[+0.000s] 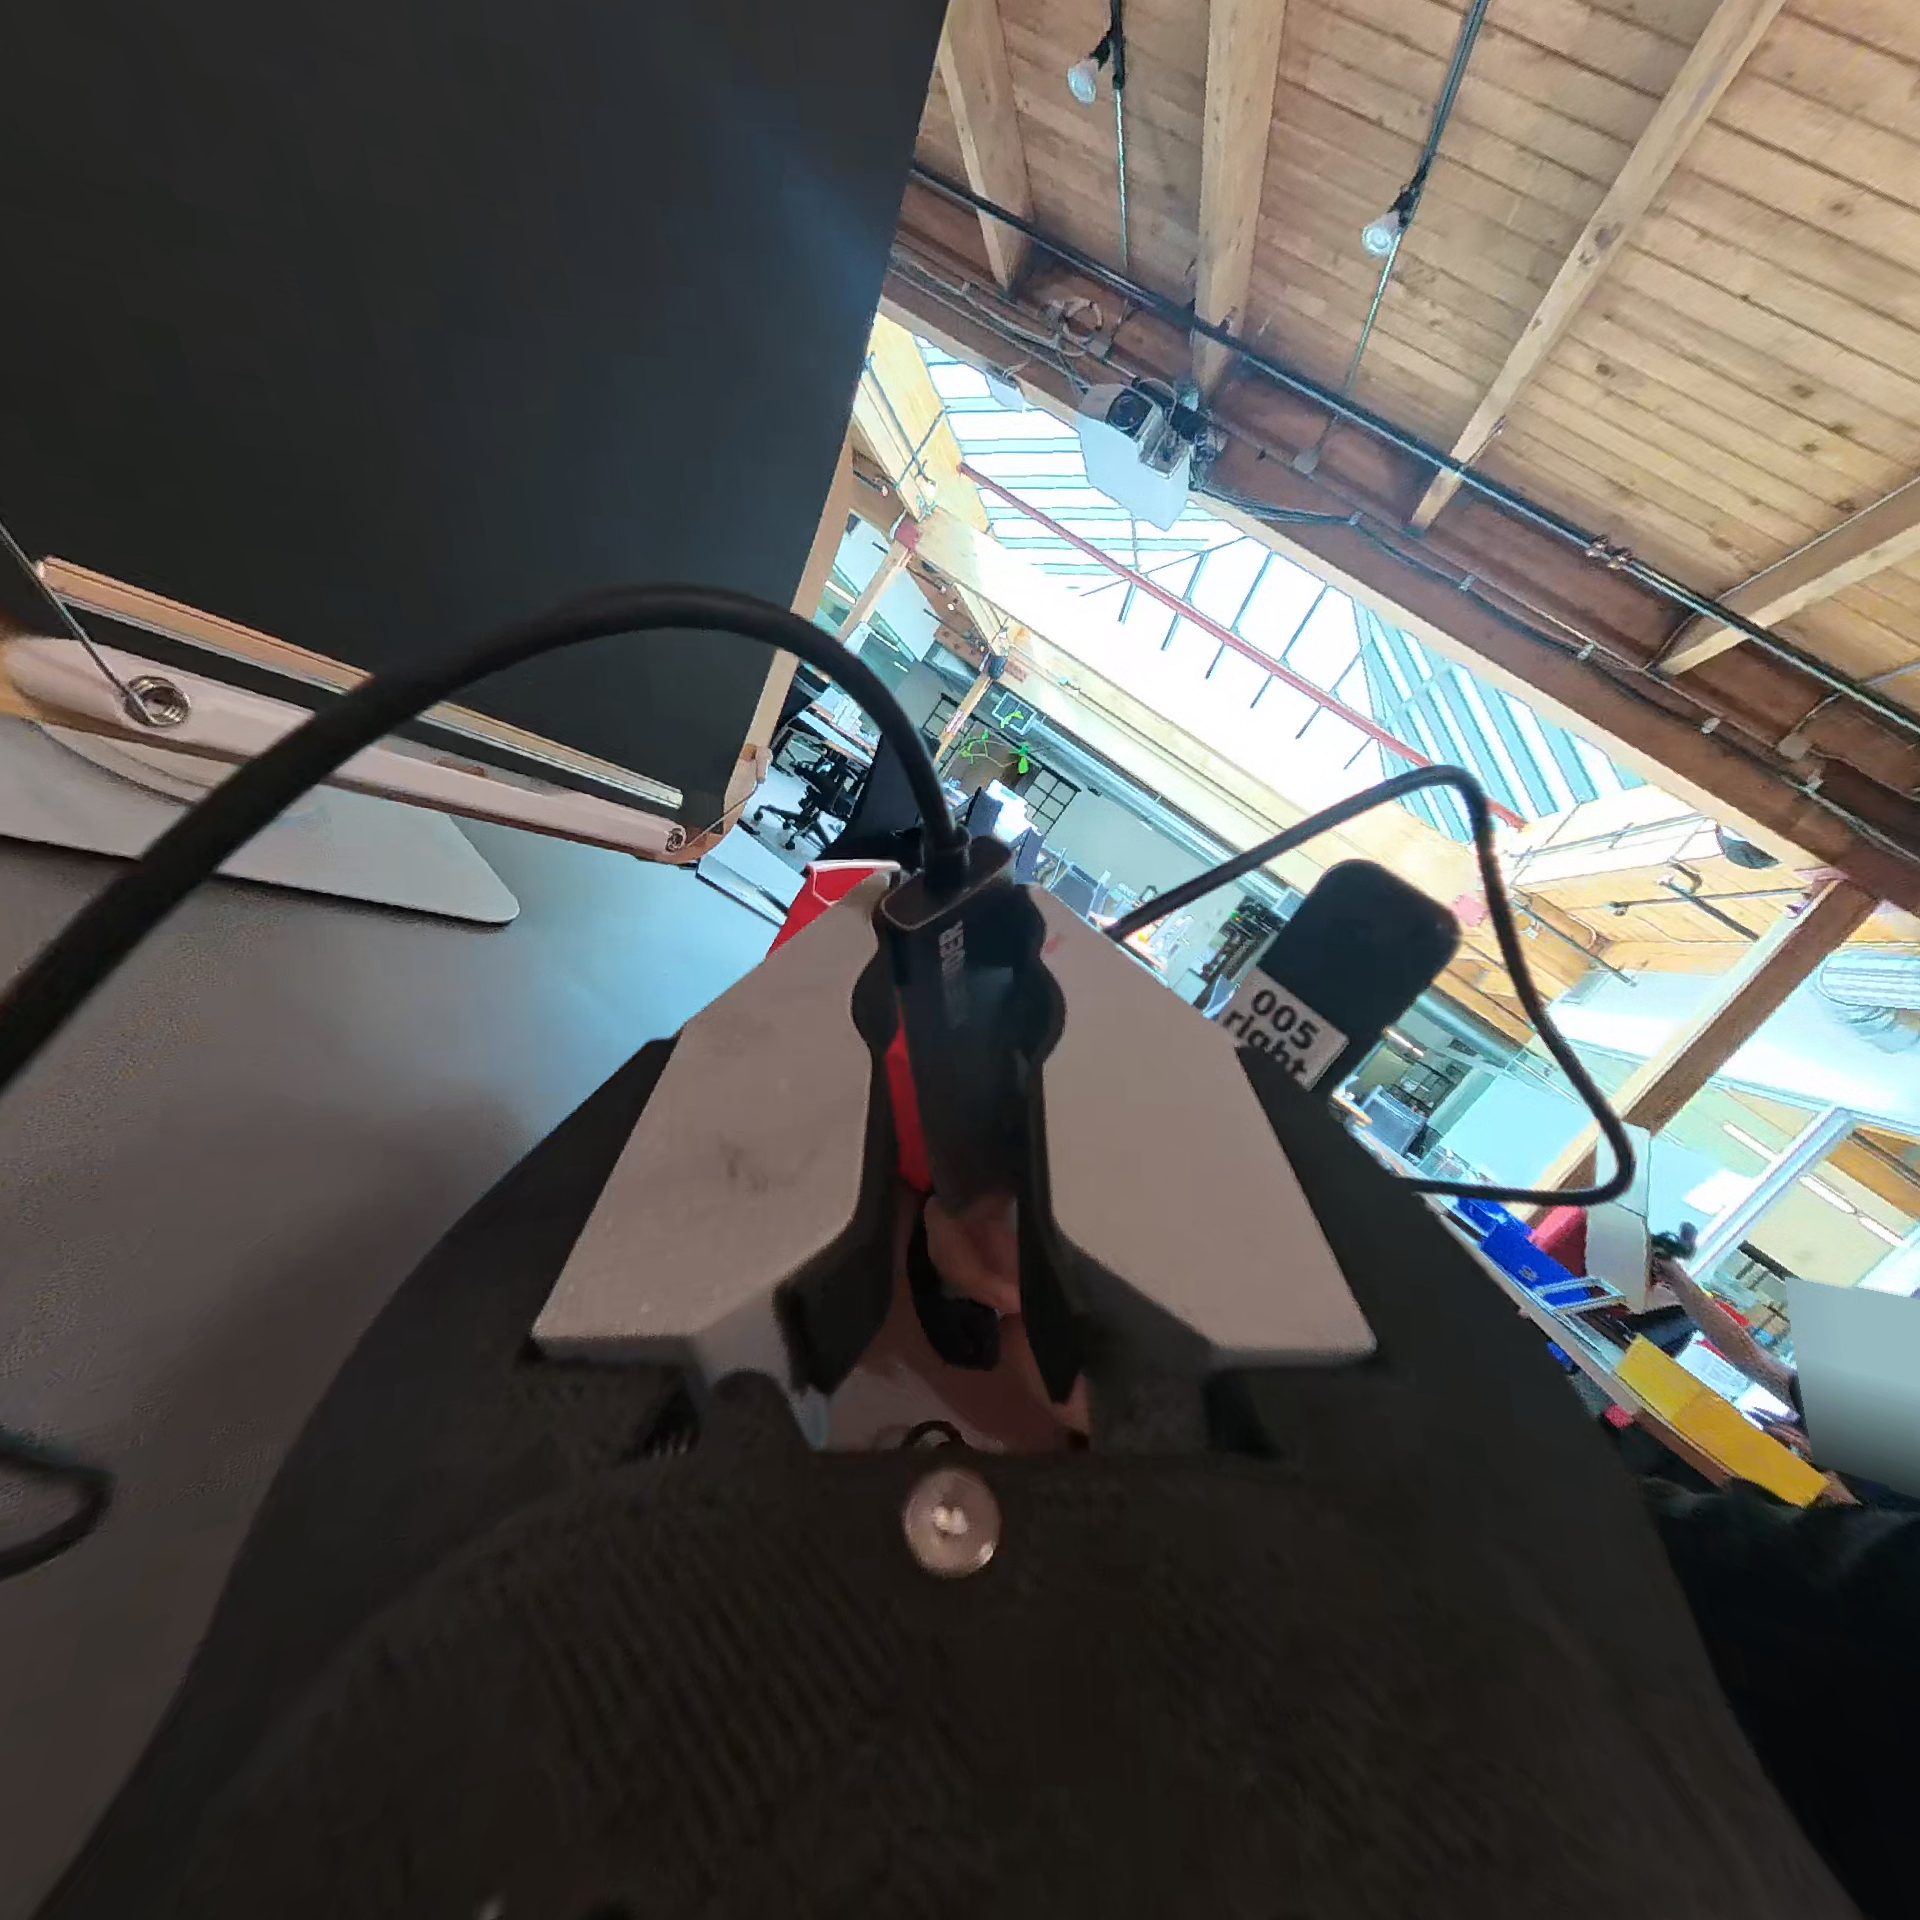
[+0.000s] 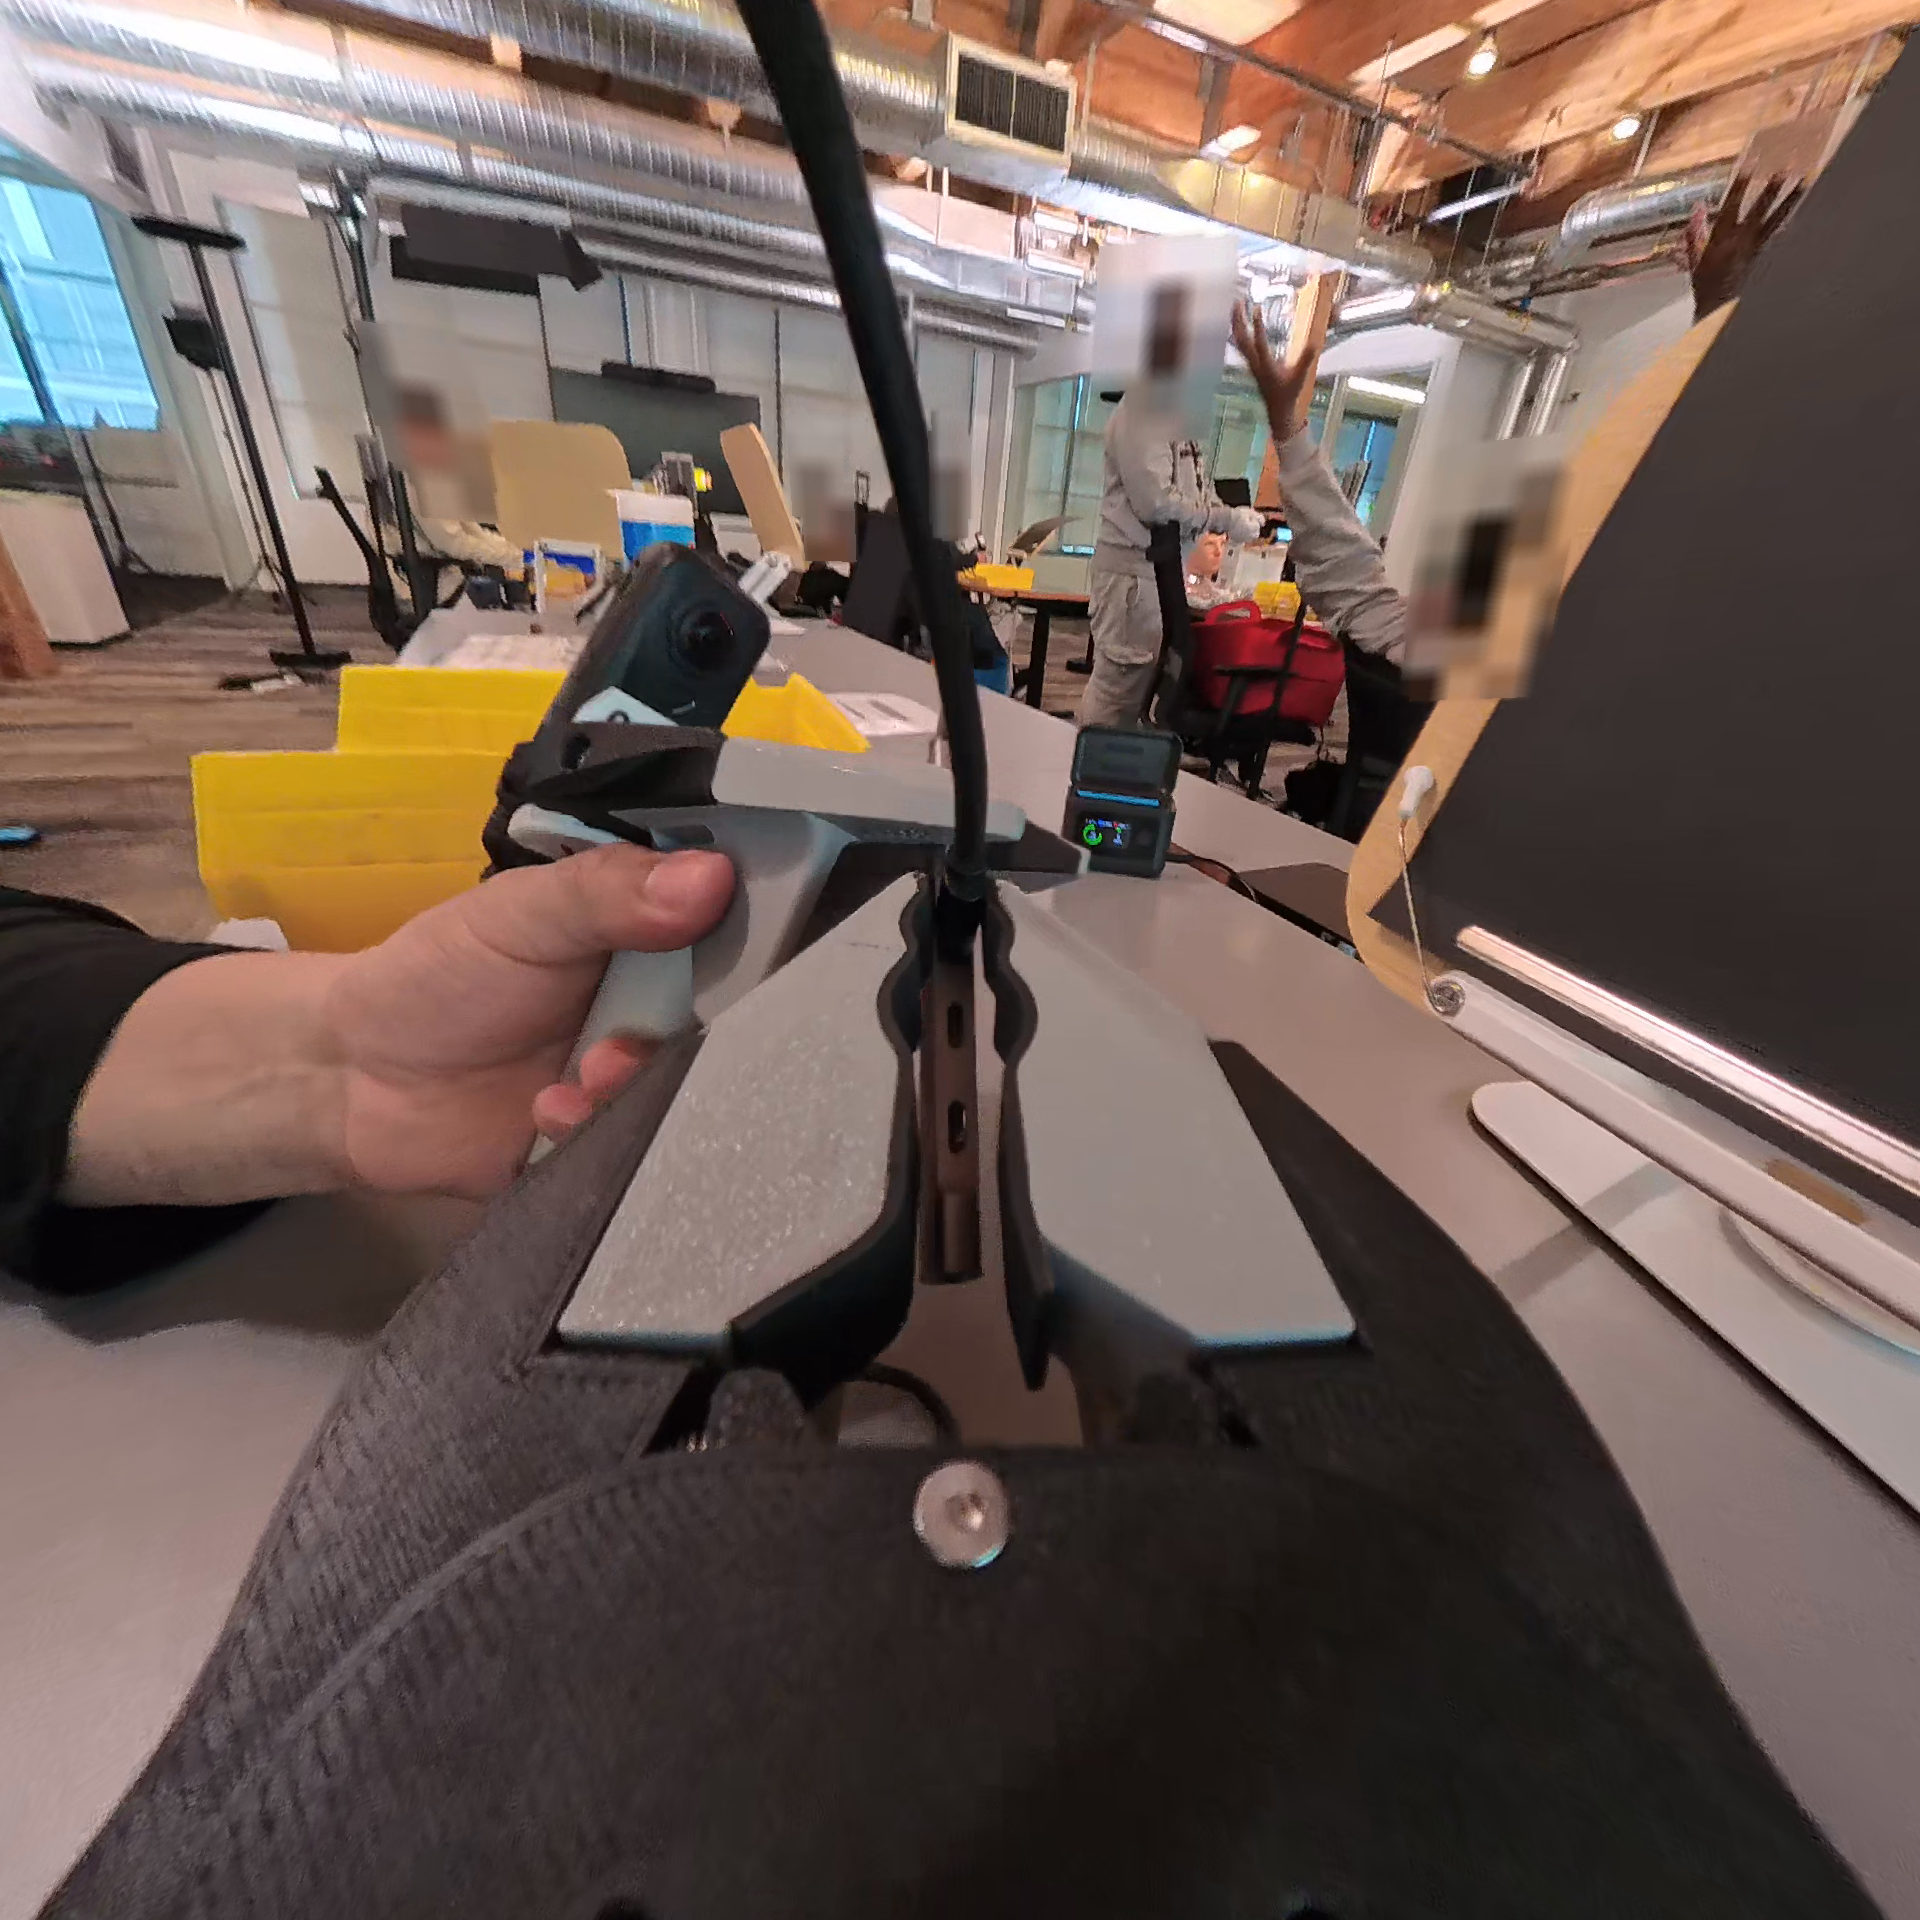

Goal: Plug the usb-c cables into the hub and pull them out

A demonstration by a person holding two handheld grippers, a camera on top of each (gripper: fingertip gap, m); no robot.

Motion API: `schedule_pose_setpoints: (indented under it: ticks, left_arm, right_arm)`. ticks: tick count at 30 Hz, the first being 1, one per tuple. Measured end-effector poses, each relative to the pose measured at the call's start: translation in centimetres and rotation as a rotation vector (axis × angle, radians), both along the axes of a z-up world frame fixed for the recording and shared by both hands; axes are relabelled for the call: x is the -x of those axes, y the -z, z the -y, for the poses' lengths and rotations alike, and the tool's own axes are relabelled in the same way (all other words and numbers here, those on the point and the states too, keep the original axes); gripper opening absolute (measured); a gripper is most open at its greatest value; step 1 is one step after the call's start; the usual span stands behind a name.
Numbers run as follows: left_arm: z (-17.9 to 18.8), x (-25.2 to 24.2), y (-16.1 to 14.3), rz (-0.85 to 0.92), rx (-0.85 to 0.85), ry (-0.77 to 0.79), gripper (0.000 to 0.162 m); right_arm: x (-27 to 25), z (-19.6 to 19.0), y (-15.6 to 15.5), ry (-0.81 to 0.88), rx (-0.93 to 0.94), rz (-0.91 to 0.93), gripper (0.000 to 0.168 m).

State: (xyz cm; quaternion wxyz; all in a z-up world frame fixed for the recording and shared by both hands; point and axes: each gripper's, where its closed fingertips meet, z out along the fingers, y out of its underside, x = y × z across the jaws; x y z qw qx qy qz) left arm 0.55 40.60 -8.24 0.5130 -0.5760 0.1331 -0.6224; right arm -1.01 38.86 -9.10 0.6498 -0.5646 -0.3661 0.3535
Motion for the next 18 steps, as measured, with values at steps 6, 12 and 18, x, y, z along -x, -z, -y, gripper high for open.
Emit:
schedule_pose_setpoints:
  ticks: [6,12,18]
  left_arm:
    - [-0.1,0.0,0.2,-0.093,-0.099,-0.077,0.017]
    - [-0.5,0.1,0.3,-0.022,-0.050,-0.094,0.016]
    - [-0.3,0.1,0.0,0.000,-0.048,-0.095,0.015]
  right_arm:
    - [0.0,0.0,0.1,-0.061,0.134,-0.088,0.003]
    - [-0.3,-0.5,-0.2,-0.088,0.245,-0.261,0.002]
    - [-0.4,-0.5,-0.6,-0.120,0.292,-0.335,0.002]
